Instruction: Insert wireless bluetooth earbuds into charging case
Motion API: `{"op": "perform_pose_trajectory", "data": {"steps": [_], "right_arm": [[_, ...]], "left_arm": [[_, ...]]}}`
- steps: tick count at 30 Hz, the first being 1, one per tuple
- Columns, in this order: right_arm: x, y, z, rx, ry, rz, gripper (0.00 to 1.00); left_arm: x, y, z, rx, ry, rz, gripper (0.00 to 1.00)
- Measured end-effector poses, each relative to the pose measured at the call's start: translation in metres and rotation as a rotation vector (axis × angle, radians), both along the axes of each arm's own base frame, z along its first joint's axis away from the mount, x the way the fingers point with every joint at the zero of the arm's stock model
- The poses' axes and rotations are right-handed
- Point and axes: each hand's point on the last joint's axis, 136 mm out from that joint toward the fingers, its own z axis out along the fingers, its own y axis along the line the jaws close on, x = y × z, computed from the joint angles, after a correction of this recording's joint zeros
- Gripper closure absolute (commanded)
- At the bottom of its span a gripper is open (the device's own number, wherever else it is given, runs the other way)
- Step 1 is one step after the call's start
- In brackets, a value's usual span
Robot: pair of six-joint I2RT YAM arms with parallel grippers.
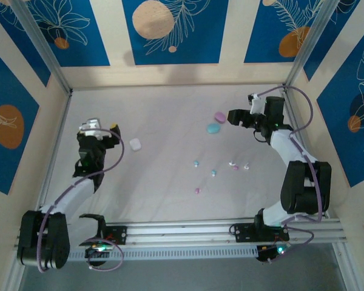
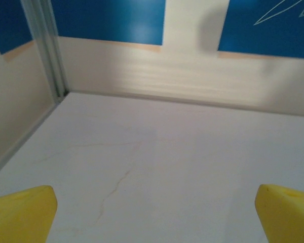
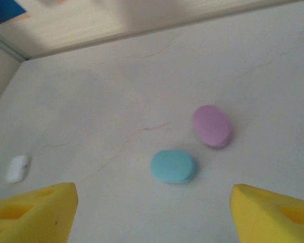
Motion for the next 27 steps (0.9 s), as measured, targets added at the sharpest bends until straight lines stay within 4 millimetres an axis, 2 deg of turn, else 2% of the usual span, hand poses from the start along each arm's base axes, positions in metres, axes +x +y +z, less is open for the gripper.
{"op": "perform_pose_trajectory", "data": {"steps": [2,5,11,18,27], "right_arm": [[0.004,0.009,-0.005,0.014,0.070,0.030,0.28],[0.009,0.018,-0.021,0.010,0.173,0.048,0.34],[0.010,0.036,-0.058,-0.009,0.347,0.106,0.35],[0.027,0.063,-0.078,-0.044,0.429,0.164,0.37],[0.053,0.077,-0.091,-0.094,0.461,0.182,0.37]], "left_arm": [[0.004,-0.013,0.010,-0.059,0.020,-0.061,0.00],[0.008,-0.034,0.010,-0.147,0.075,-0.163,0.00],[0.003,-0.065,-0.025,-0.302,0.257,-0.288,0.00],[-0.008,-0.078,-0.042,-0.393,0.356,-0.335,0.00],[-0.012,-0.088,-0.042,-0.445,0.375,-0.372,0.00]]}}
